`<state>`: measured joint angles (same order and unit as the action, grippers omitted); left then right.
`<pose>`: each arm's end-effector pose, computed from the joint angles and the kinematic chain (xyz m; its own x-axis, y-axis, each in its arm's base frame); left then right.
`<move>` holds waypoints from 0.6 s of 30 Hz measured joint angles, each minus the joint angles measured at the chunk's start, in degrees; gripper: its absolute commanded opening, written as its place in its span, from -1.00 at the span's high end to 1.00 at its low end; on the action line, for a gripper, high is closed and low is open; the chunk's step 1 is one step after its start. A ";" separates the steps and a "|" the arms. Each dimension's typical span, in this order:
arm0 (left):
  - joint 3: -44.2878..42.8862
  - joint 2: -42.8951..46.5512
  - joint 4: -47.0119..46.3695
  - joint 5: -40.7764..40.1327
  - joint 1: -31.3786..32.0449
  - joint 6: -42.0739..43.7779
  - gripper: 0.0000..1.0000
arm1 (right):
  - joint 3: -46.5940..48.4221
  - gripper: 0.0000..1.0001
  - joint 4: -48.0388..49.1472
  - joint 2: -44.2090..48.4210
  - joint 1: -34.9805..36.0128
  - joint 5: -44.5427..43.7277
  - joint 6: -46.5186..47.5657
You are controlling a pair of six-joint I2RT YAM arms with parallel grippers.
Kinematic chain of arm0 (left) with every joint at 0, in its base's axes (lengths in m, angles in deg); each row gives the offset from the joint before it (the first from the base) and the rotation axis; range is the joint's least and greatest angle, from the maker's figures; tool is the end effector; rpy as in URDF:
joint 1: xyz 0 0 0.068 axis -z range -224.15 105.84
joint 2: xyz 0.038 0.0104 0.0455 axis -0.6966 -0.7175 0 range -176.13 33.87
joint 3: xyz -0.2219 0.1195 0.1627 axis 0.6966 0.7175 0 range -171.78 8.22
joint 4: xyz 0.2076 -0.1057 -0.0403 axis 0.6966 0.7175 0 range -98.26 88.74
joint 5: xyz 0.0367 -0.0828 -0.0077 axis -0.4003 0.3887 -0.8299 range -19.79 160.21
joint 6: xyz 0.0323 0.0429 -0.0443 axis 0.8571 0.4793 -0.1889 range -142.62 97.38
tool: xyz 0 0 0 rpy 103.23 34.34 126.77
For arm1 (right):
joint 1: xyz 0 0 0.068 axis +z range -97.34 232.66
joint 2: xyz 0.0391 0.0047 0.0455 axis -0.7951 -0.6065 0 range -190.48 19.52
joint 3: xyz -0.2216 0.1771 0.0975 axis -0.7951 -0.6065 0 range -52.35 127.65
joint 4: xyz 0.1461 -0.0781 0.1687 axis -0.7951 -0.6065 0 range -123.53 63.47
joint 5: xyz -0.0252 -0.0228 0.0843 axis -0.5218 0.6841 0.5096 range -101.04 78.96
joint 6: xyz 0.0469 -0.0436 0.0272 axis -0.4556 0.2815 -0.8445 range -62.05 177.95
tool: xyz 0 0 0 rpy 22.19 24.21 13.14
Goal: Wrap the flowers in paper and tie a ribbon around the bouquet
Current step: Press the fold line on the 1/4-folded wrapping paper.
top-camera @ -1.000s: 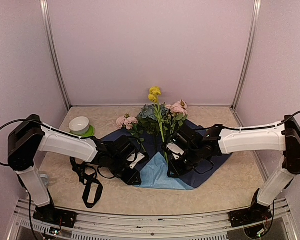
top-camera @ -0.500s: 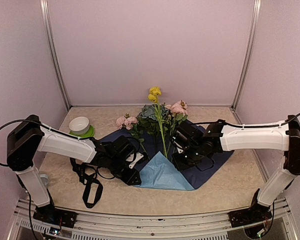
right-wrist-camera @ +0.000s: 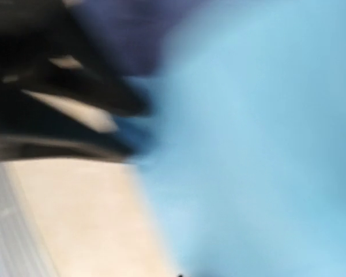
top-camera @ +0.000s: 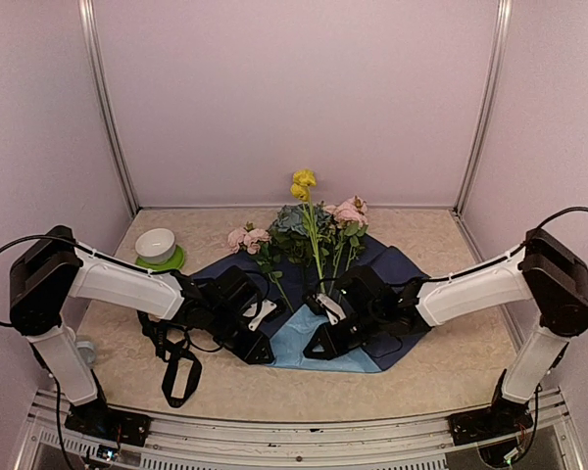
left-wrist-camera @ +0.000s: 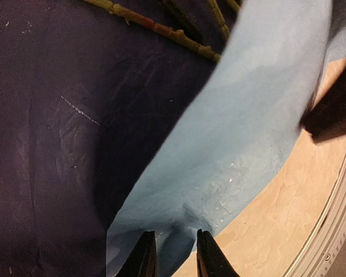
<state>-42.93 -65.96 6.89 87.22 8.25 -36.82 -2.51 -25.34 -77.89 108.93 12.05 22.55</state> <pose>0.1793 -0.2600 0.1620 -0.7360 0.5714 -0.3630 0.6765 0.6408 -0.3628 0.1681 0.2919 0.1914 -0.8579 -0.3251 -0.3979 -0.5131 0.5817 0.6311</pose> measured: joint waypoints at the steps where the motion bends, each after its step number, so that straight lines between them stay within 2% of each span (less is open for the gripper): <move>1: 0.11 0.04 -0.20 0.13 -0.04 -0.04 0.49 | -0.48 0.98 0.59 -1.57 -0.72 0.22 -0.35; 7: 0.55 0.11 -0.87 1.01 -0.37 -0.52 0.55 | -4.44 0.99 2.45 -3.28 -4.61 0.68 -1.92; 15: 1.92 0.68 -2.16 2.40 -1.11 -1.09 0.57 | -14.12 0.99 1.20 6.27 -6.08 -0.50 -4.31; 18: 2.67 1.27 -2.14 2.67 -1.11 -1.55 0.57 | -17.03 1.00 -2.01 9.51 -7.52 -1.09 -5.84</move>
<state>-40.27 -64.69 4.75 89.89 7.13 -38.37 -19.53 -27.35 -68.38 101.42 10.96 16.72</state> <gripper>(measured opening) 0.217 0.007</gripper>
